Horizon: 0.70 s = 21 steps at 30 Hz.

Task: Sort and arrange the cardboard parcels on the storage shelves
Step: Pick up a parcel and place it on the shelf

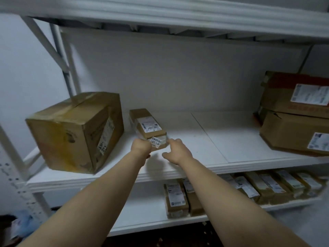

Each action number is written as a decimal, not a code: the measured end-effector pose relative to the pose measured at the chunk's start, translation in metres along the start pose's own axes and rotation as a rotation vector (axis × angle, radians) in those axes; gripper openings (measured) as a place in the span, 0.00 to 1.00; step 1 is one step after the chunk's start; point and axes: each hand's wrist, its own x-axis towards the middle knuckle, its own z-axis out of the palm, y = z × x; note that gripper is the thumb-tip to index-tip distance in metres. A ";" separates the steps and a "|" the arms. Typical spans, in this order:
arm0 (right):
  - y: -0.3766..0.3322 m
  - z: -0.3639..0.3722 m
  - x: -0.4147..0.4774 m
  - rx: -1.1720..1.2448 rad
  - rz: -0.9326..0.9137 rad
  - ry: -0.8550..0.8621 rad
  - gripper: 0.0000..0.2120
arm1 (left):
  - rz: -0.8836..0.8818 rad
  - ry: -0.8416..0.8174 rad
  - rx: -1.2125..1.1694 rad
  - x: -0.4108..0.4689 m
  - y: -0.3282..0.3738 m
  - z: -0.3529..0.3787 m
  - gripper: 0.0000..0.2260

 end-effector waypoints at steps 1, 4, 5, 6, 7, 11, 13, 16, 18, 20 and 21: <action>-0.005 0.003 0.008 0.019 0.009 0.018 0.26 | 0.000 0.020 0.006 0.007 0.001 -0.005 0.06; -0.019 0.012 0.034 0.094 0.052 0.059 0.38 | -0.033 0.041 0.011 0.028 0.005 -0.018 0.05; -0.021 0.014 0.042 0.118 0.066 0.058 0.42 | -0.038 0.038 0.012 0.034 0.007 -0.020 0.05; -0.023 0.016 0.047 0.130 0.074 0.054 0.45 | -0.047 0.032 0.001 0.038 0.007 -0.022 0.07; -0.027 0.020 0.056 0.132 0.078 0.060 0.47 | -0.058 0.019 -0.017 0.046 0.008 -0.025 0.10; -0.039 0.034 0.087 0.142 0.120 0.128 0.47 | -0.100 0.001 -0.078 0.068 0.010 -0.033 0.15; -0.042 0.040 0.098 0.160 0.142 0.132 0.49 | -0.107 -0.006 -0.085 0.078 0.007 -0.034 0.13; -0.041 0.047 0.109 0.164 0.184 0.134 0.50 | -0.126 -0.026 -0.081 0.088 0.004 -0.033 0.12; -0.042 0.051 0.112 0.152 0.201 0.154 0.50 | -0.132 -0.041 -0.099 0.092 0.002 -0.033 0.12; -0.044 0.054 0.113 0.137 0.206 0.158 0.48 | -0.141 -0.045 -0.128 0.094 0.001 -0.034 0.14; -0.045 0.054 0.112 0.135 0.207 0.162 0.47 | -0.147 -0.043 -0.146 0.095 -0.001 -0.034 0.15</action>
